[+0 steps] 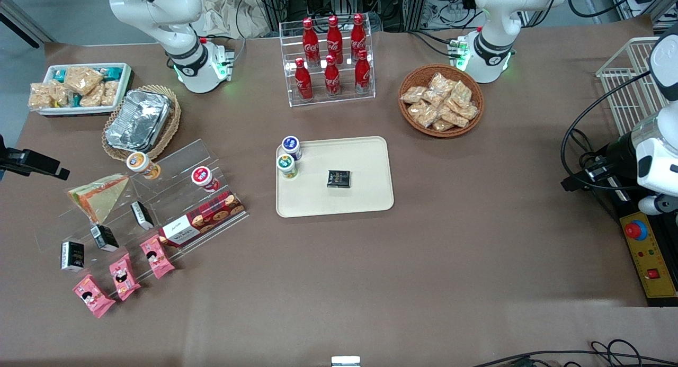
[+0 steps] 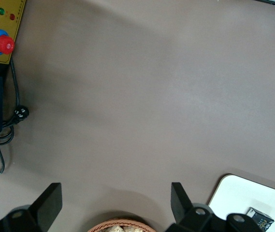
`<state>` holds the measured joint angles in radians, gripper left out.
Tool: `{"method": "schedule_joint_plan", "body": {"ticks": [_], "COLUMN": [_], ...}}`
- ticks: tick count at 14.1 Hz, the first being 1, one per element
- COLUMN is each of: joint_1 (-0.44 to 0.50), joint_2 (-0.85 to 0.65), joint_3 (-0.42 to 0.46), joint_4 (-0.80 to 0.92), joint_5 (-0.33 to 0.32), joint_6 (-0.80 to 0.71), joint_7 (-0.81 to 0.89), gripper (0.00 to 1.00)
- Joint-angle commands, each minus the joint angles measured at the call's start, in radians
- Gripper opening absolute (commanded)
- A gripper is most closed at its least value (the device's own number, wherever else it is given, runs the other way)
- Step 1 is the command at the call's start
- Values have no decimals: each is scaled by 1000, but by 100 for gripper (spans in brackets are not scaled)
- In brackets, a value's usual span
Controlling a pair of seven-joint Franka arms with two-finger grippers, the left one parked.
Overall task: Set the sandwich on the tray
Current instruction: 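Lower the open right gripper onto the wrapped sandwich on the acrylic stand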
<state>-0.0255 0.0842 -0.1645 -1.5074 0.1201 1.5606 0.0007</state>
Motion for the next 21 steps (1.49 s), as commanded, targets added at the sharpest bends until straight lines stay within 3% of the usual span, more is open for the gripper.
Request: {"method": "schedule_joint_plan", "body": {"ticks": [1,2,7,10,17,21], "joint_1": [2,6,-8,-10,-93,-88], "joint_2": [-14,-14,-12,3,15,-1], "joint_3": [3,6,-1,-3,-9,-7], "joint_4": [12,12,12,9,-94,-230], "joint_5": [3,-29,-37,-128,-117,-119], "joint_6": [-22,-22,-36,-31,47,160], "joint_7": [18,39,81,73,97,240], "gripper": [99,99,99,99,99,99]}}
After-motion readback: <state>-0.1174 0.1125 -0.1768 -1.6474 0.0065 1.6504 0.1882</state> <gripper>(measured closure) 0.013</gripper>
